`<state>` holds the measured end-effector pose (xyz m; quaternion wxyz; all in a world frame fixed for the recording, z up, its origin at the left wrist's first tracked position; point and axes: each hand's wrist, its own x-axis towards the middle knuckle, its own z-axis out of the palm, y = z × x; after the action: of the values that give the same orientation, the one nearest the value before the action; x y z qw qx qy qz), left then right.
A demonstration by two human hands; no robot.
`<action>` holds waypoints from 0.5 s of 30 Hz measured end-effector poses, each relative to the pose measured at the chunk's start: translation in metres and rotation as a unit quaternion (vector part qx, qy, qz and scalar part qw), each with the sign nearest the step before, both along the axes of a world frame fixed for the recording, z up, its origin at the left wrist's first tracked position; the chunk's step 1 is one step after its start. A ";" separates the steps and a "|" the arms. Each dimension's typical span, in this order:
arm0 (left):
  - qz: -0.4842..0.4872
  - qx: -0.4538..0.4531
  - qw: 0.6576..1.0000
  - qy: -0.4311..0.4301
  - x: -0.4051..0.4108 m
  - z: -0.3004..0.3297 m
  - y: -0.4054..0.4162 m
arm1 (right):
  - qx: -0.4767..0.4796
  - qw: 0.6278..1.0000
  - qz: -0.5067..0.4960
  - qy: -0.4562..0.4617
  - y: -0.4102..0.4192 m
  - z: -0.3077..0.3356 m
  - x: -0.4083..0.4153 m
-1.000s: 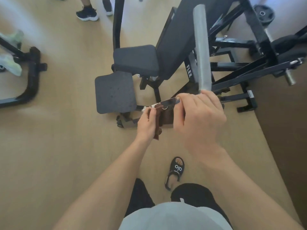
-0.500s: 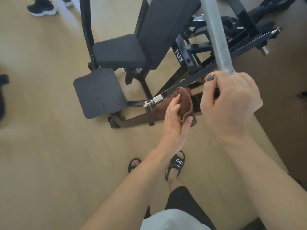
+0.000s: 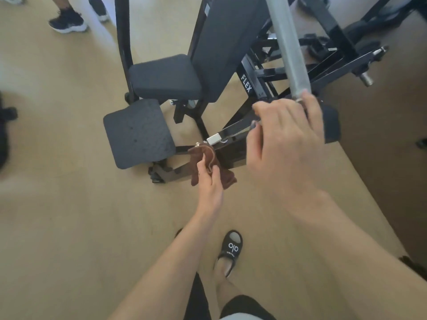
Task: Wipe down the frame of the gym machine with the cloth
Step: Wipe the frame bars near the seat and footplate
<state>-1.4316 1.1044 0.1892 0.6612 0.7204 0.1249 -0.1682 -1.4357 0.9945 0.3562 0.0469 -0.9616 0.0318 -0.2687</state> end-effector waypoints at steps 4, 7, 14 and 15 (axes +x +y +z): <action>-0.004 -0.053 0.995 -0.084 -0.008 0.018 -0.015 | 0.004 0.994 0.056 0.096 0.027 -0.041 0.008; -0.017 -0.038 0.992 -0.121 -0.005 -0.001 -0.006 | -0.070 0.976 0.036 0.204 0.030 -0.070 0.021; 0.018 -0.065 0.995 -0.070 0.015 -0.100 0.032 | -0.188 0.940 0.068 0.277 0.057 -0.148 0.028; 0.027 -0.079 0.994 -0.068 0.013 -0.109 0.036 | -0.215 0.926 0.068 0.304 0.066 -0.163 0.026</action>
<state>-1.4184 1.1409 0.0800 0.7276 0.6717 0.0854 -0.1100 -1.4094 1.0606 0.1933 -0.1546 -0.9839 -0.0799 0.0396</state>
